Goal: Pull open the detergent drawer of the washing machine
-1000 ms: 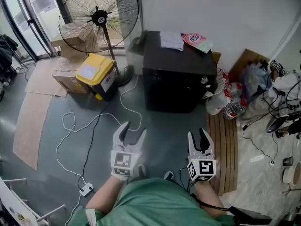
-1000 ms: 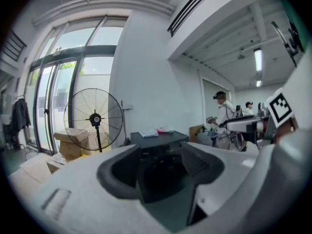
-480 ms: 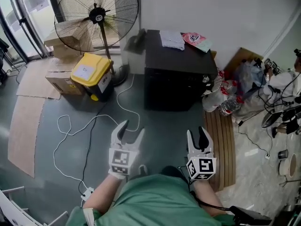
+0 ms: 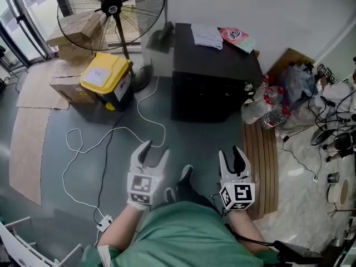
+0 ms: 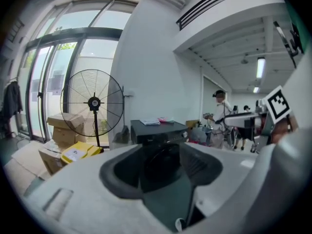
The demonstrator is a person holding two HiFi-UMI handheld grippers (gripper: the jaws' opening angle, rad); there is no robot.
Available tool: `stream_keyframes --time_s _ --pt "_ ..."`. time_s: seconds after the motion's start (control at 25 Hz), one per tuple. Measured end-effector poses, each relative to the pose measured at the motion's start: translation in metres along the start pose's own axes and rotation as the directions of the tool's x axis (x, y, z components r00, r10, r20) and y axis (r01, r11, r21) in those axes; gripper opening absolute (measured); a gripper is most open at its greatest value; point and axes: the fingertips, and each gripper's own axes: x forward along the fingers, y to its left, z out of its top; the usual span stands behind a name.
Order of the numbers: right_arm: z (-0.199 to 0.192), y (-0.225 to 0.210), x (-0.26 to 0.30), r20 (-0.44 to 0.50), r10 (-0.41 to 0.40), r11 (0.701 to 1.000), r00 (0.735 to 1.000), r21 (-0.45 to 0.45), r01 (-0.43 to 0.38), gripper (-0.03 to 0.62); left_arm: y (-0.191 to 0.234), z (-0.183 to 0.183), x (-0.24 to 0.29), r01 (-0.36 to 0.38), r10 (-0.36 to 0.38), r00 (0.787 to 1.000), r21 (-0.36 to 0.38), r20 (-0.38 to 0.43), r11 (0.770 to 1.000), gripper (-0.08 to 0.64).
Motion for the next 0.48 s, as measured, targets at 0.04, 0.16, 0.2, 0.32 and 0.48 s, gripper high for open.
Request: stream_keyframes --time_s 0.04,0.16,0.2,0.32,0.48 --pt "-0.001 -0.003 0.007 0.0 0.006 1.0 1.0 0.006 -0.006 0.178 0.002 0.0 0.005 -0.004 0.004 1.0 0.004 -0.002 1.0 0.234" --pt "-0.001 -0.01 0.032 0.004 0.023 0.999 1.0 0.028 -0.023 0.178 0.008 0.005 0.02 -0.012 0.013 1.0 0.023 -0.012 1.0 0.232" --pt "0.0 -0.012 0.041 0.007 0.032 0.999 0.999 0.036 -0.032 0.178 0.011 0.007 0.027 -0.016 0.017 1.0 0.027 -0.016 1.0 0.23" --pt "0.004 -0.02 0.073 0.009 0.068 0.996 0.998 0.052 -0.068 0.178 0.024 0.018 0.053 -0.03 0.031 0.999 0.016 -0.026 0.999 0.23" --pt "0.003 -0.04 0.115 -0.016 0.108 0.992 0.994 0.074 -0.106 0.178 0.033 0.029 0.093 -0.048 0.048 0.998 0.006 -0.039 0.999 0.229"
